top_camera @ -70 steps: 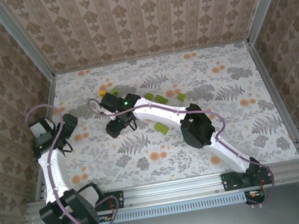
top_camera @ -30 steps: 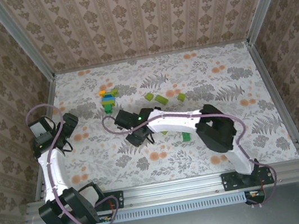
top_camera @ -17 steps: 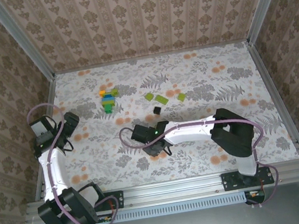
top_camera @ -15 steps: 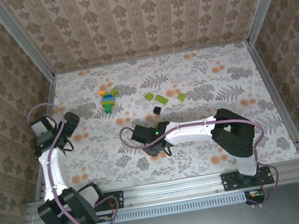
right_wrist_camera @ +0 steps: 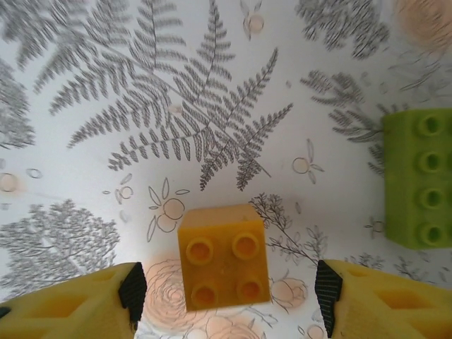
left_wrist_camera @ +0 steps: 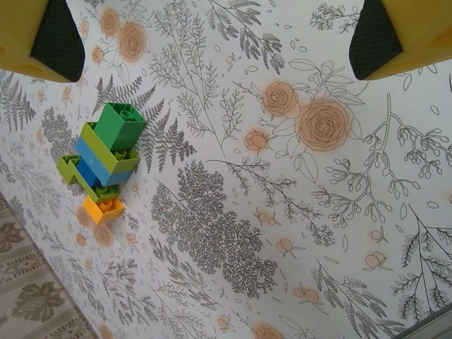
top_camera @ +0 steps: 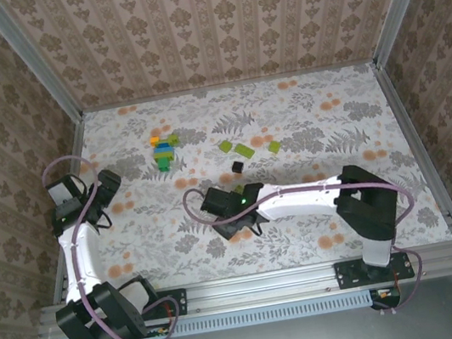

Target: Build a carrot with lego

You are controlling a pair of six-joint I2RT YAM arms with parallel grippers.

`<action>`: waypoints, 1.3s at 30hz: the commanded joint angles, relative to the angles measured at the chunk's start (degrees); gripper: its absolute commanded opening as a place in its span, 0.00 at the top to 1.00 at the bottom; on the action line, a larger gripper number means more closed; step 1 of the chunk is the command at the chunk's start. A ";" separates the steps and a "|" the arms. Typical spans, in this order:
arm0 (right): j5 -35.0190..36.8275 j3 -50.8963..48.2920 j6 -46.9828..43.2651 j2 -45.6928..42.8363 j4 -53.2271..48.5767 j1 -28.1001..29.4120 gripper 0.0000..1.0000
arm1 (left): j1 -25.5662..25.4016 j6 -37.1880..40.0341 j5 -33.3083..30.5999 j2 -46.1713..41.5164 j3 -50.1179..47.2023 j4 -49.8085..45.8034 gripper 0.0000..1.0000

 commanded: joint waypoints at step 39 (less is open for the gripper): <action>-5.00 11.05 -14.19 11.46 -7.65 -18.09 0.33 | -1.08 0.21 -0.08 -0.26 -0.19 0.65 0.00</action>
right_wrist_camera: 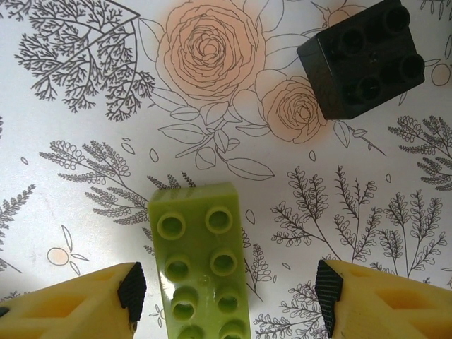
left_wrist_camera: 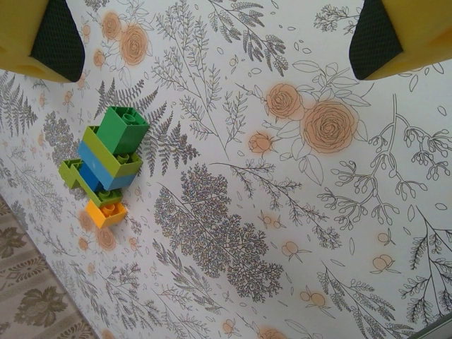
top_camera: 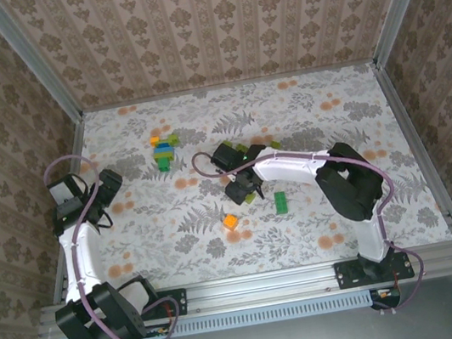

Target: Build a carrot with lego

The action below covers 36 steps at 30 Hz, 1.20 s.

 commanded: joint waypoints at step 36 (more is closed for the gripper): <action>-5.68 -2.39 0.66 -4.56 1.64 -2.43 0.38 | -0.65 0.28 -0.49 0.18 -0.16 0.72 0.00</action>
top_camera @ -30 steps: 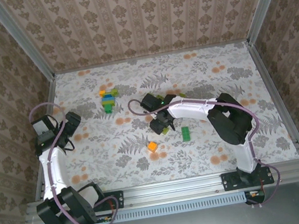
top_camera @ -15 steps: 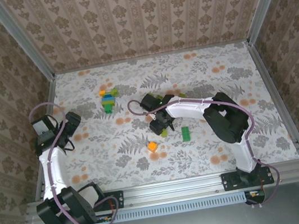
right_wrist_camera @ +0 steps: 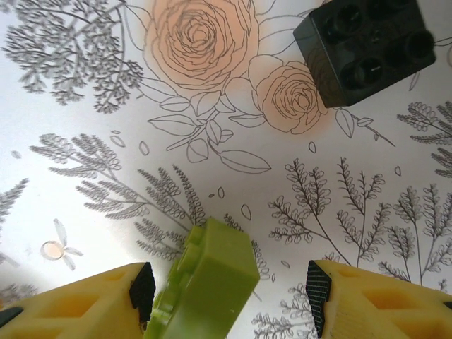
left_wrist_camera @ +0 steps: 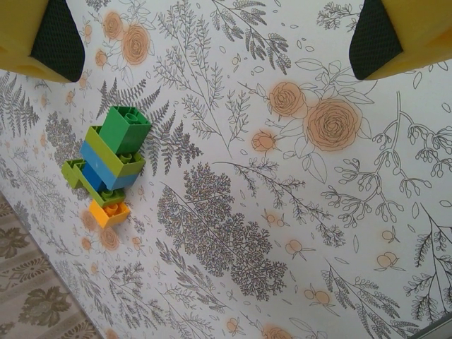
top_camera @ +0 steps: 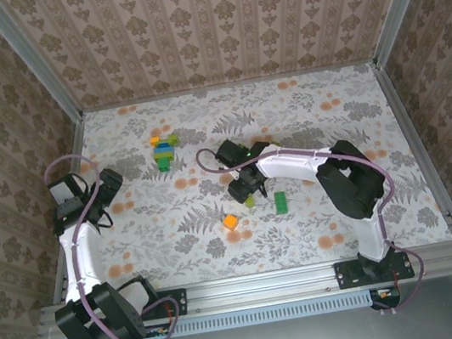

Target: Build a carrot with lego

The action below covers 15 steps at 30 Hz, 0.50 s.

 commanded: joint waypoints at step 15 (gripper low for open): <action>-3.93 -1.83 3.73 -3.88 -0.29 -0.24 0.47 | -0.43 0.40 -0.60 0.16 -0.10 0.20 0.00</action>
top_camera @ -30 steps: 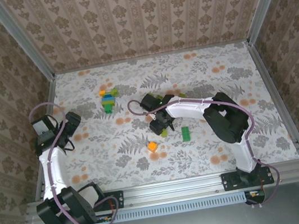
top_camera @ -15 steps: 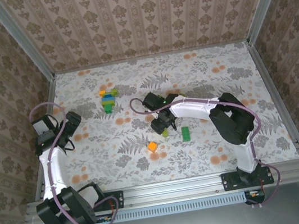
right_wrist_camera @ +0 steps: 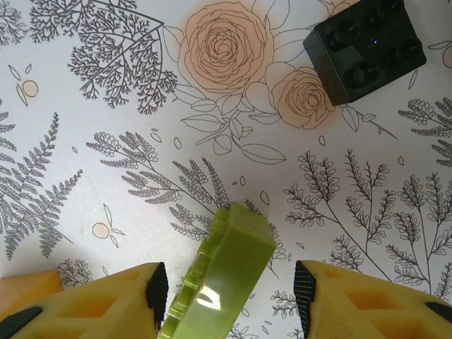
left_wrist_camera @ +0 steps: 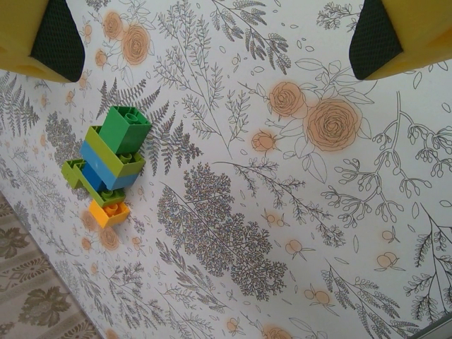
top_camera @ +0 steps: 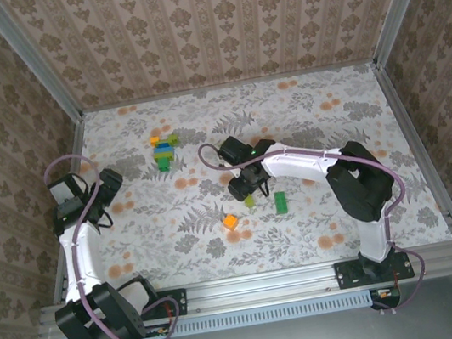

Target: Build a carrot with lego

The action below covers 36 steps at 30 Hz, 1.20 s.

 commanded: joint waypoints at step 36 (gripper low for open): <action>-2.13 -3.67 5.11 -1.83 0.74 3.42 0.50 | -0.66 0.35 -0.69 0.38 -0.12 0.27 0.00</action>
